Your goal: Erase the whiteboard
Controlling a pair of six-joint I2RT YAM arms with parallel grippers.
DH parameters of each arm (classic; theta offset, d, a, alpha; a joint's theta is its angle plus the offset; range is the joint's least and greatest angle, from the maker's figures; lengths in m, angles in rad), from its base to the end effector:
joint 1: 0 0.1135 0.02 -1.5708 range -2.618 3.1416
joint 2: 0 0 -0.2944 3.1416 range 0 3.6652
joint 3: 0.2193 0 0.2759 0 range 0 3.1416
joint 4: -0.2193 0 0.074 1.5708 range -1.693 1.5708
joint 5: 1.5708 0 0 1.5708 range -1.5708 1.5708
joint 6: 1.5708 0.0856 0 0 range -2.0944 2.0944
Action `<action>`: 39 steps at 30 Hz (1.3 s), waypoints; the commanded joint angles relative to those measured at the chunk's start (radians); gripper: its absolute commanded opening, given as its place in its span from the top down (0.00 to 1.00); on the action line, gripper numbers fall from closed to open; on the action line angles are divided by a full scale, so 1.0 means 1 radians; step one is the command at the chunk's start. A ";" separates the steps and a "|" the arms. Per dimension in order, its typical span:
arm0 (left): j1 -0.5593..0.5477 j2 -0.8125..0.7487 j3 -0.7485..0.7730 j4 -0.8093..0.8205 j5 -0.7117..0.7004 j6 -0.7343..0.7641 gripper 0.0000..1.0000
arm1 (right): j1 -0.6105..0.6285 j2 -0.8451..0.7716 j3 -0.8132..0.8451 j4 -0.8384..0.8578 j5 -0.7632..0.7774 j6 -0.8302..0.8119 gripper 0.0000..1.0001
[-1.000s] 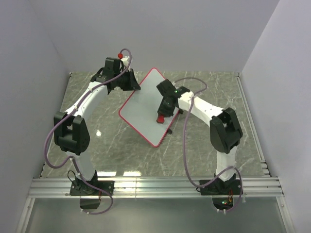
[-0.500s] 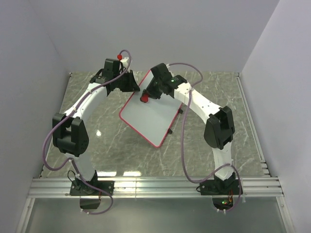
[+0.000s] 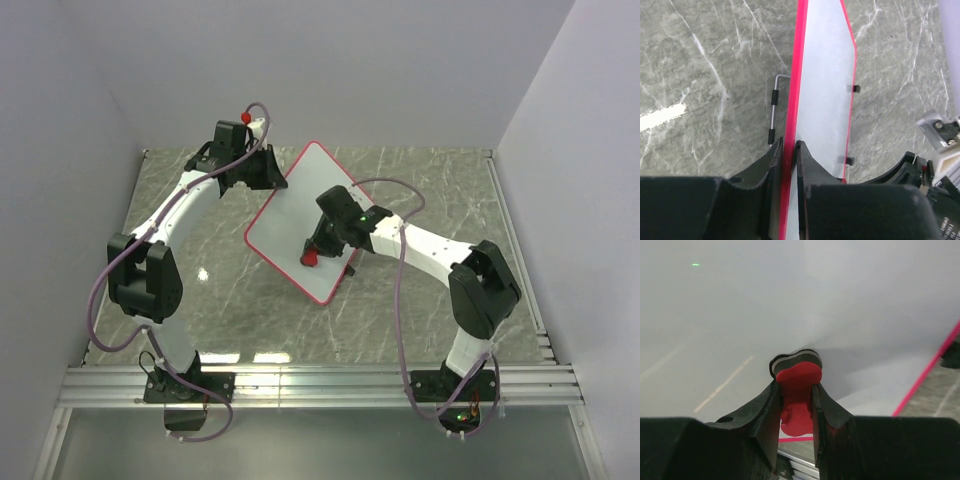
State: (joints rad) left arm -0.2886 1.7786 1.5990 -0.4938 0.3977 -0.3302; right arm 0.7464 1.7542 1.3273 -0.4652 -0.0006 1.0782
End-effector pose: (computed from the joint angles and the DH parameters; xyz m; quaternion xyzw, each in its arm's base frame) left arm 0.4468 -0.1672 0.3171 0.0673 0.8848 -0.2990 0.3509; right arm 0.3258 0.3014 0.2219 0.1556 0.9300 0.2634 0.2035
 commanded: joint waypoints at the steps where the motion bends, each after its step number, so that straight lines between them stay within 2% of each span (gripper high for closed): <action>1: -0.032 -0.038 0.030 -0.020 0.066 -0.015 1.00 | -0.010 -0.034 -0.062 -0.067 0.036 -0.044 1.00; 6: -0.034 -0.041 0.027 -0.020 0.050 -0.021 0.98 | -0.073 -0.156 -0.069 -0.101 0.138 -0.107 1.00; 7: -0.032 -0.041 0.027 -0.020 0.049 -0.023 0.93 | -0.082 -0.179 -0.071 -0.121 0.157 -0.119 1.00; 8: -0.032 -0.042 0.027 -0.022 0.041 -0.023 0.82 | -0.105 -0.220 -0.080 -0.130 0.171 -0.132 1.00; 11: -0.032 -0.048 0.024 -0.026 0.038 -0.021 0.66 | -0.148 -0.304 -0.137 -0.156 0.212 -0.170 1.00; 14: -0.034 -0.057 0.021 -0.031 0.029 -0.018 0.58 | -0.231 -0.396 -0.238 -0.151 0.232 -0.196 1.00; 19: -0.032 -0.070 0.013 -0.037 0.017 -0.015 0.50 | -0.334 -0.478 -0.361 -0.142 0.264 -0.259 1.00; 24: -0.032 -0.082 0.032 -0.054 -0.013 -0.007 0.41 | -0.341 -0.487 -0.476 -0.089 0.229 -0.308 0.99; 25: -0.032 -0.081 0.038 -0.069 -0.020 -0.006 0.40 | -0.340 -0.480 -0.485 -0.069 0.223 -0.311 0.63; 27: -0.032 -0.090 0.052 -0.083 -0.045 0.002 0.35 | -0.340 -0.478 -0.496 -0.059 0.215 -0.319 0.18; 28: -0.030 -0.093 0.055 -0.089 -0.054 0.003 0.33 | -0.340 -0.479 -0.488 -0.067 0.221 -0.322 0.01; 33: -0.017 -0.140 0.052 -0.097 -0.106 -0.009 0.25 | -0.340 -0.518 -0.442 -0.093 0.237 -0.382 0.00; 39: 0.009 -0.240 0.024 -0.101 -0.258 -0.027 0.20 | -0.340 -0.706 -0.392 -0.101 0.150 -0.466 0.00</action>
State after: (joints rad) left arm -0.2955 1.6424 1.6051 -0.6014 0.2558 -0.3412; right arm 0.4076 1.1629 0.8639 -0.5873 0.1822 0.6807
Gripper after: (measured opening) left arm 0.793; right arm 0.994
